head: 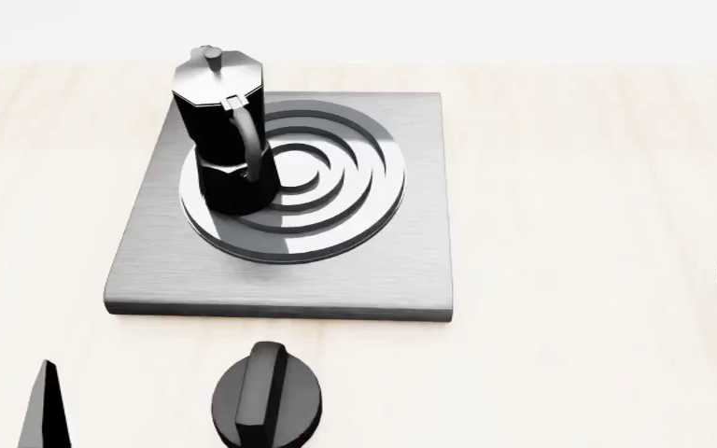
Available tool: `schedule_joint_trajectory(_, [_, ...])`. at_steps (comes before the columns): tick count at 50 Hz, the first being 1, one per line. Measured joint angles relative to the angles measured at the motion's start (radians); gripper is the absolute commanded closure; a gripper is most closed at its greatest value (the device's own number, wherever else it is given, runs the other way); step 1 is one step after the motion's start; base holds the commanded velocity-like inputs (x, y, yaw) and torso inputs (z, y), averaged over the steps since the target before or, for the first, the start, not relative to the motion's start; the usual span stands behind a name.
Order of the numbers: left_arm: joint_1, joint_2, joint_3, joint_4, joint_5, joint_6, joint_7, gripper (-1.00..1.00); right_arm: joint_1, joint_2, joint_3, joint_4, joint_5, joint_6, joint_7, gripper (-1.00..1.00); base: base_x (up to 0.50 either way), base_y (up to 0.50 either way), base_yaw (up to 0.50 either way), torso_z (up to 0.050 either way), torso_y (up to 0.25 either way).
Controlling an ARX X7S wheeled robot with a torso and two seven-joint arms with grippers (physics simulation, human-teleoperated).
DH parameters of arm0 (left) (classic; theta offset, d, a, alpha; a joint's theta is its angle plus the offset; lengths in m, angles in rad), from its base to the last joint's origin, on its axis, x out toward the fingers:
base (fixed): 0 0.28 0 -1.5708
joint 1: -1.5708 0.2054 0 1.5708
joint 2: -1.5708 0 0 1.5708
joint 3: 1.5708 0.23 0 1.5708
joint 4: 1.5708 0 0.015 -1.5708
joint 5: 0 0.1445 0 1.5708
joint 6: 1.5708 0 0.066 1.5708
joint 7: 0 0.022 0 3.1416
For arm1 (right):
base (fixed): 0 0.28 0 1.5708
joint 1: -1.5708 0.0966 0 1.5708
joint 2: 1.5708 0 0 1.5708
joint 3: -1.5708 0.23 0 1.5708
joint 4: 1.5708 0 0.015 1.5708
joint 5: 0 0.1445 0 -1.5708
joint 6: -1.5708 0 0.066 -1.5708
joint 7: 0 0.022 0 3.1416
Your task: Put both moka pots on the stove.
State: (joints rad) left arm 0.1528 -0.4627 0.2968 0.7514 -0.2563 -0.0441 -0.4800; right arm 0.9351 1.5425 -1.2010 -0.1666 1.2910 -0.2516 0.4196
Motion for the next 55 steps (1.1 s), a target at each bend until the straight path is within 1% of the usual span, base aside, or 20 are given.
schedule_joint_trajectory(8, [0.0, -0.001, 0.0, -0.002, -0.002, 0.003, -0.002, -1.0, 0.048, -0.023, 0.04, 0.097, 0.061, 0.127, -0.119, -1.0, 0.0, 0.0, 0.0, 0.0, 0.0])
schedule_joint_trajectory(15, [-0.001, -0.002, 0.001, -0.004, -0.004, 0.003, -0.002, -1.0, 0.093, -0.064, 0.065, 0.182, 0.073, 0.247, -0.209, -1.0, 0.0, 0.0, 0.0, 0.0, 0.0])
schedule_joint_trajectory(25, [-0.004, -0.002, 0.006, -0.006, -0.005, 0.003, -0.003, -1.0, 0.138, -0.119, 0.082, 0.281, 0.059, 0.362, -0.268, -1.0, 0.0, 0.0, 0.0, 0.0, 0.0])
schedule_joint_trajectory(40, [-0.009, -0.003, 0.014, -0.003, -0.004, -0.003, -0.006, -1.0, 0.167, -0.23, 0.076, 0.419, -0.02, 0.423, -0.289, -1.0, 0.0, 0.0, 0.0, 0.0, 0.0])
schedule_joint_trajectory(55, [-0.011, -0.006, 0.019, -0.003, -0.003, -0.004, -0.008, -1.0, 0.152, -0.347, 0.072, 0.555, -0.064, 0.386, -0.31, -1.0, 0.0, 0.0, 0.0, 0.0, 0.0])
